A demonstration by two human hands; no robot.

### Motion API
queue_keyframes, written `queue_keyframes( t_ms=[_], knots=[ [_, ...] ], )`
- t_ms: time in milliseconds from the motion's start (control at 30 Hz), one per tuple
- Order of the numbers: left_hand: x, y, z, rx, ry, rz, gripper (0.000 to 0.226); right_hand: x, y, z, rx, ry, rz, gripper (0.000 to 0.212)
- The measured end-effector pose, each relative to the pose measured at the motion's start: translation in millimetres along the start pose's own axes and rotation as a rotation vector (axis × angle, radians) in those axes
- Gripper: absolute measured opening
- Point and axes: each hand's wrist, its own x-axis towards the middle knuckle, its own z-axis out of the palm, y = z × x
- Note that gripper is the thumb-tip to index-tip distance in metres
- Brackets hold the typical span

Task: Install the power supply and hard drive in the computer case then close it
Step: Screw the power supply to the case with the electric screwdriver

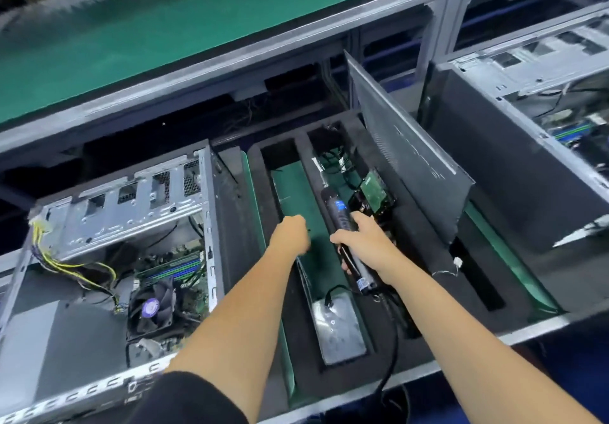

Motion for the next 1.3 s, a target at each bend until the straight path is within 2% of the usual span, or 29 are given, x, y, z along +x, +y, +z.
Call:
queue_keyframes(
  t_ms=[100, 167, 233, 500, 900, 1000, 1100, 1167, 1300],
  knots=[
    [10, 5, 17, 0.318, -0.014, 0.114, 0.019, 19, 6, 0, -0.006, -0.018, 0.04, 0.034],
    [17, 7, 25, 0.501, 0.006, 0.188, 0.019, 26, 10, 1, -0.004, -0.037, 0.066, 0.032],
    [24, 5, 33, 0.569, 0.0, 0.195, 0.018, 34, 13, 2, 0.002, -0.043, 0.089, 0.03],
    [41, 0, 57, 0.617, -0.046, 0.202, 0.024, 52, 24, -1, 0.022, -0.069, 0.134, 0.021],
    [48, 5, 60, 0.4, -0.08, 0.119, 0.027, 57, 33, -3, 0.032, -0.072, 0.077, 0.019],
    [45, 9, 50, 0.264, -0.066, 0.058, 0.023, 56, 34, -5, 0.037, -0.07, 0.073, 0.02],
    [41, 11, 29, -0.033, 0.023, -0.062, 0.014, 49, 33, -6, 0.05, -0.082, 0.078, 0.018],
    [38, 12, 9, -0.324, 0.108, -0.139, 0.018, 41, 29, -6, 0.088, -0.091, 0.083, 0.019],
    [23, 19, -42, -1.156, 0.218, -0.272, 0.019, 19, 6, -1, 0.151, -0.138, 0.021, 0.027]
  ],
)
